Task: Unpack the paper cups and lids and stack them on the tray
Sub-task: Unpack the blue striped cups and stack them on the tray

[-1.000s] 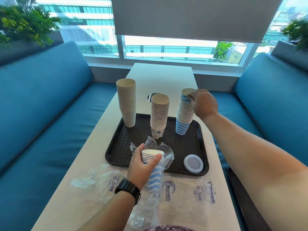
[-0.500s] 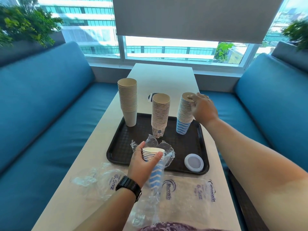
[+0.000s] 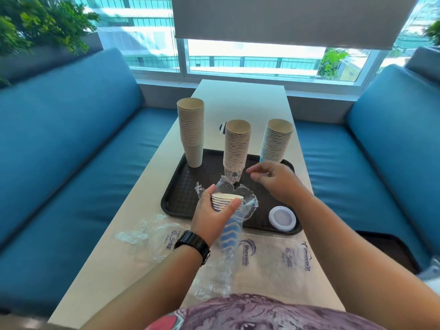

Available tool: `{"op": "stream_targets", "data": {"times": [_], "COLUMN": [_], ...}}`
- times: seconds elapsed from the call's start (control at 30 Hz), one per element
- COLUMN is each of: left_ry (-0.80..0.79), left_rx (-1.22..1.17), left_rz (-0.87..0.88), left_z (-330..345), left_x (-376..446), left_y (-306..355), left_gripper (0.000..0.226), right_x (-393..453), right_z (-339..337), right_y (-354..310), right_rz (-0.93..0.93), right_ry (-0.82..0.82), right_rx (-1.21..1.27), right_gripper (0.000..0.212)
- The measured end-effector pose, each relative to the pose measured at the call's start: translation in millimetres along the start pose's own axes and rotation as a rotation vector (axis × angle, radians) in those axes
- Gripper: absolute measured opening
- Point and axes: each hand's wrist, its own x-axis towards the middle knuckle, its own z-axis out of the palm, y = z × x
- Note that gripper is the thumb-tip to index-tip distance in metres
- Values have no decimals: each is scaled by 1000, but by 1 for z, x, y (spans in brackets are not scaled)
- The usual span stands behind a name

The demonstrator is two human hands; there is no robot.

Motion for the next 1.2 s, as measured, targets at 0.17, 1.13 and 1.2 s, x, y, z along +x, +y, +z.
{"op": "stream_targets", "data": {"times": [0.17,1.13,1.2], "left_ry": [4,-91,-83], "left_rx": [0,-60,-66], "left_rz": [17,196,196], "left_z": [-2,2,3], "left_x": [0,-7,-7], "left_y": [3,3,2], "left_gripper": [97,84,83], "right_x": [-16,-28,-27], "right_z": [15,16,15], "right_y": [-5,-15,-16], "right_rz": [-21,-58,-58], "right_ry": [-243,-136,-136], "right_rx": [31,149,129], "right_gripper": [19,13,13]}}
